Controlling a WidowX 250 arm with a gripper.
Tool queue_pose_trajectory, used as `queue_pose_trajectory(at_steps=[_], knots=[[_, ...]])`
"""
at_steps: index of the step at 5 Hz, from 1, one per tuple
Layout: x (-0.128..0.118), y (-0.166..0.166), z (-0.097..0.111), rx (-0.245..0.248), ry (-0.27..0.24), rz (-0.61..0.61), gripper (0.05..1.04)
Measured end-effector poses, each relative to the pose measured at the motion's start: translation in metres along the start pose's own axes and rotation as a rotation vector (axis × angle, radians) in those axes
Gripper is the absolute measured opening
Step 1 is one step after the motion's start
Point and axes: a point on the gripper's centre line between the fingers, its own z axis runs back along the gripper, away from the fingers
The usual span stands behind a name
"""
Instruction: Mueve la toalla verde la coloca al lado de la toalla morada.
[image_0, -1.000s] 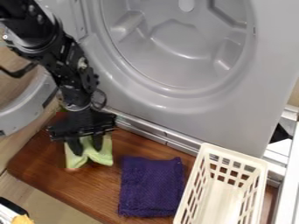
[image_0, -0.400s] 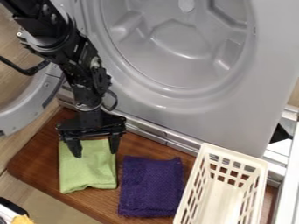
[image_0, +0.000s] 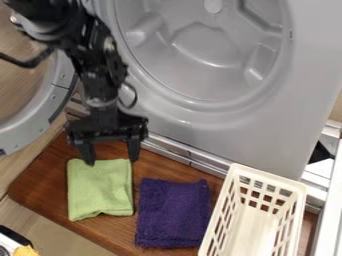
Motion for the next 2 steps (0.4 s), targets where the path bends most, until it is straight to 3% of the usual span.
queue_pose_trajectory(at_steps=[1, 2], knots=[[-0.0021, -0.004, 0.0258, -0.004, -0.014, -0.012, 1.001], [-0.0022, -0.005, 0.0266, -0.006, -0.017, -0.017, 1.001]])
